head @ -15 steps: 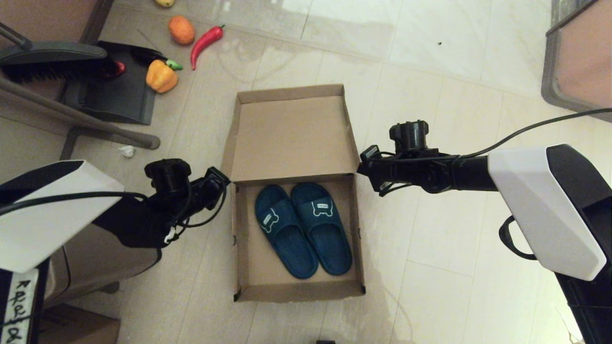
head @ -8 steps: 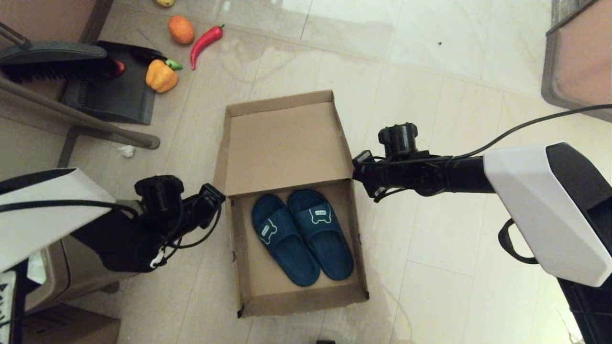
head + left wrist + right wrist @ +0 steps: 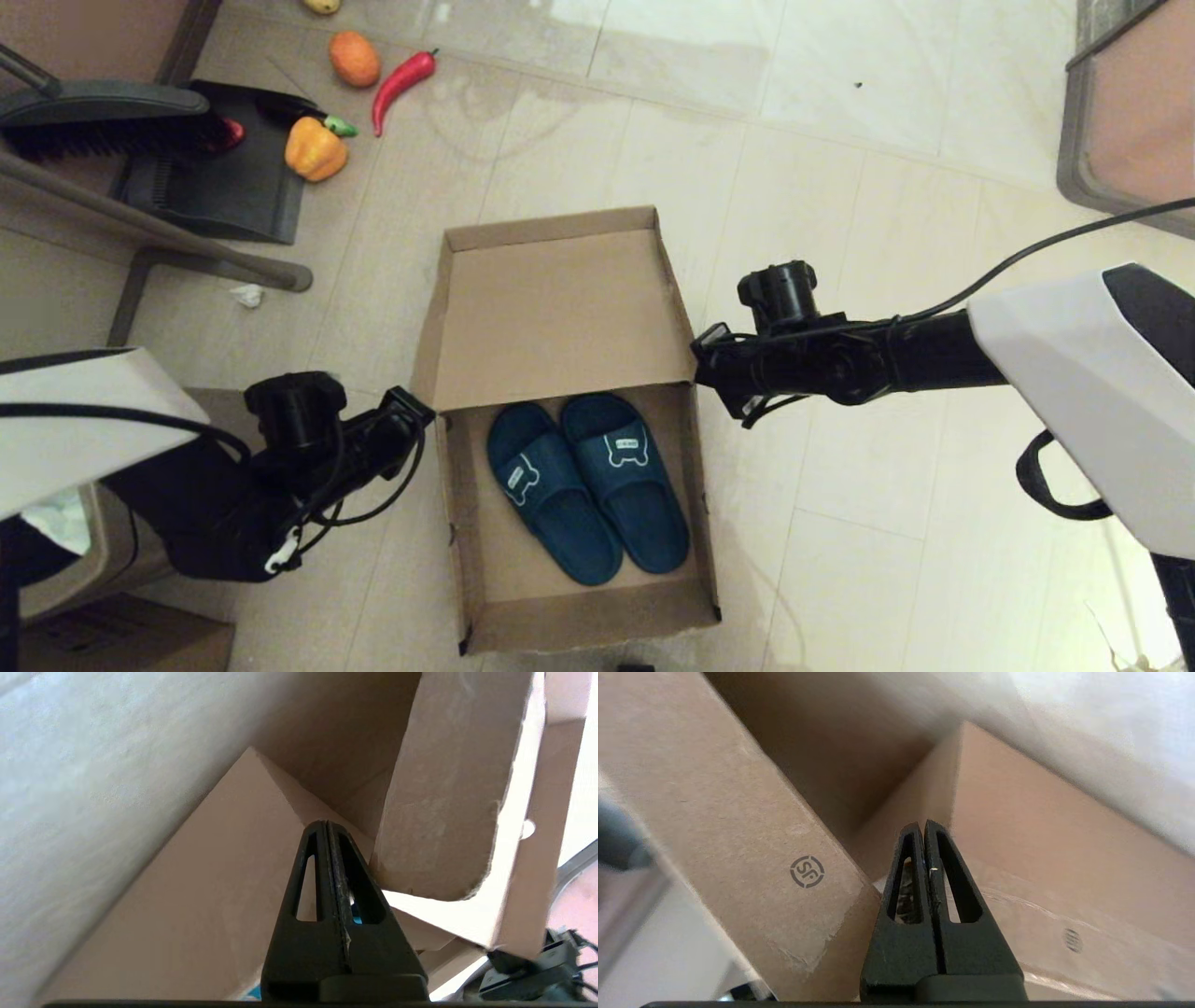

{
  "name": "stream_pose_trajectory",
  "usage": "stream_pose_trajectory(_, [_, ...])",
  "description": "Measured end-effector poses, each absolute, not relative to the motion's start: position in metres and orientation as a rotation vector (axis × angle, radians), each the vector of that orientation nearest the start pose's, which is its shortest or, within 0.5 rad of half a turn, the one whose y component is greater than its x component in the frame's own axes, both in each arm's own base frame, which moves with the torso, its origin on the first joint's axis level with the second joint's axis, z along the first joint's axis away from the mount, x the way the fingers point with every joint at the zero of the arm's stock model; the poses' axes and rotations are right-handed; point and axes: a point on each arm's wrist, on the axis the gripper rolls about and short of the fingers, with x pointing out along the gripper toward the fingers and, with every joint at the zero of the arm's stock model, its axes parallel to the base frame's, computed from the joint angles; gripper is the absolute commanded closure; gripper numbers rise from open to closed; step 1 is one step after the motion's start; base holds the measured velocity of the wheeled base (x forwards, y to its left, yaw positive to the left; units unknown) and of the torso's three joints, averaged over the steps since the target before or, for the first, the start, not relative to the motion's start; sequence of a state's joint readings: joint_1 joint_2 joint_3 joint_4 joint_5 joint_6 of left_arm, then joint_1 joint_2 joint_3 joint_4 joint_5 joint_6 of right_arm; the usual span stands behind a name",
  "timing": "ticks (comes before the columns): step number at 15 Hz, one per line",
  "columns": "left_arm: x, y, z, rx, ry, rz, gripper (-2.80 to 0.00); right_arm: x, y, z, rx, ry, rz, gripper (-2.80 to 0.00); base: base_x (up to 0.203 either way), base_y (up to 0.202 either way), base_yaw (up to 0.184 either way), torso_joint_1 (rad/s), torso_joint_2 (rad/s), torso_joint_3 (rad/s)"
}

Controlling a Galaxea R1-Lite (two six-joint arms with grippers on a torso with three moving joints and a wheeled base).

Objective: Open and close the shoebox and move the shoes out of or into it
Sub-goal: Close the shoe box

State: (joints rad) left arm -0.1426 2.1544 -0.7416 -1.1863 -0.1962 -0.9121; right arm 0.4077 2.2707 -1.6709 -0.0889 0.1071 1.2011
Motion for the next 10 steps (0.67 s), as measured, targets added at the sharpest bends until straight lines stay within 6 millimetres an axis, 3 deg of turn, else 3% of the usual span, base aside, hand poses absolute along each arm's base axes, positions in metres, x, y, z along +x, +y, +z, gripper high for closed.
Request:
stream_pose_trajectory(4, [0.353,-0.055,0.065,-0.905,0.380,-0.181,0.00,0.415,0.173,0.141,1.049,0.737,0.046,0.00,0.000,0.000,0.000,0.000,0.00,0.000])
stream_pose_trajectory(10, [0.342,-0.055,0.069,-0.902,0.363,-0.156,0.00,0.420,0.140,0.150,1.063,0.683,-0.012,0.00,0.000,0.000,0.000,0.000,0.00,0.000])
